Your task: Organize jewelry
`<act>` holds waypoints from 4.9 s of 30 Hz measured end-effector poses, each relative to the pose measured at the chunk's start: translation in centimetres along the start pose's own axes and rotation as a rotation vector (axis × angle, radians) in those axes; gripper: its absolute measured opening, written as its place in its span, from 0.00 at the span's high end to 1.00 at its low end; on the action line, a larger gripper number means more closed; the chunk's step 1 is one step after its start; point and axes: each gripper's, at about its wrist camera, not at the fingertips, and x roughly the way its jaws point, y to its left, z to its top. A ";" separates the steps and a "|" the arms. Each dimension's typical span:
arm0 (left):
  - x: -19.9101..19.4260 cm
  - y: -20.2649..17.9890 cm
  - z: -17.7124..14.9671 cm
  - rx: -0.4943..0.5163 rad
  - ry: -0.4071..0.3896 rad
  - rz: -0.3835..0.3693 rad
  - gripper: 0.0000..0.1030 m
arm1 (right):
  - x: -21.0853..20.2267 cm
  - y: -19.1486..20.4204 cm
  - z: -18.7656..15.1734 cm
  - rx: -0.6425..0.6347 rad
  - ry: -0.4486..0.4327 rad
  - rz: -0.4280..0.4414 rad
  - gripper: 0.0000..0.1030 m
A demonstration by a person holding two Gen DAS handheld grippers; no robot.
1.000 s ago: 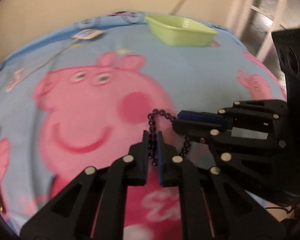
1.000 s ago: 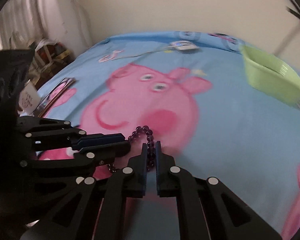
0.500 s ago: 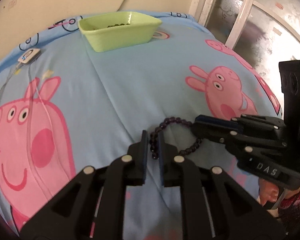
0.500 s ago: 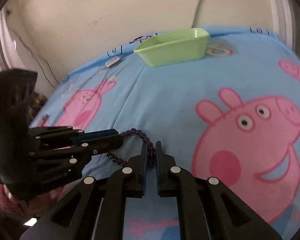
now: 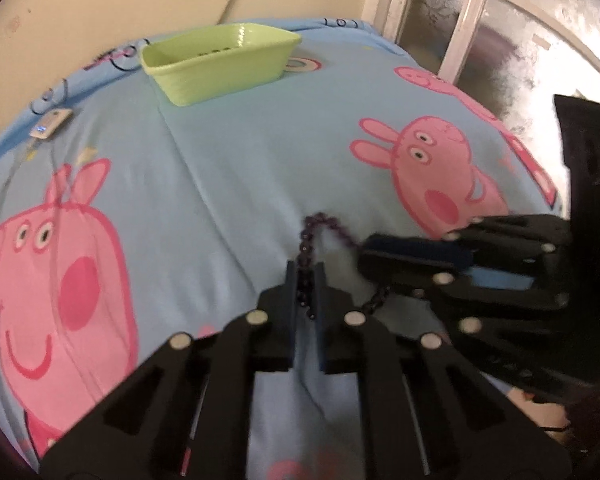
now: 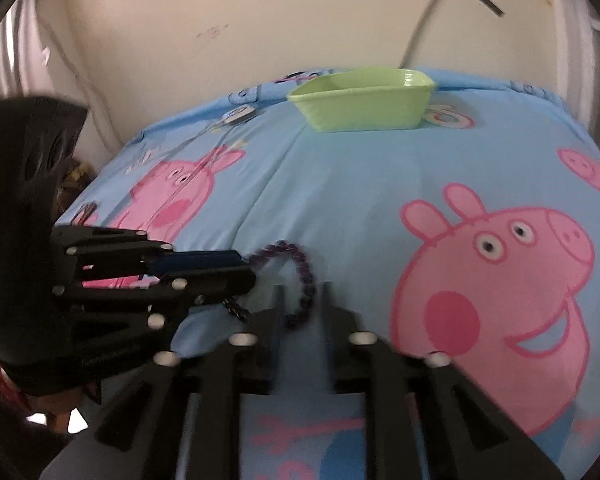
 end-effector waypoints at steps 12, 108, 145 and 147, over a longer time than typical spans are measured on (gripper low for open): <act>-1.1 8.6 15.1 -0.129 -0.204 0.010 0.93 | 2.4 -4.9 14.8 0.083 -0.187 0.126 1.00; -4.2 4.3 -3.1 -0.187 -0.216 0.549 0.06 | 2.1 -0.4 1.0 0.312 -0.191 -0.013 0.60; -4.5 4.3 -3.1 -0.162 -0.219 0.584 0.06 | 1.9 -0.5 1.0 0.319 -0.201 -0.004 0.59; -4.5 4.2 -3.1 -0.160 -0.219 0.585 0.06 | 1.9 -0.5 1.0 0.319 -0.201 -0.004 0.59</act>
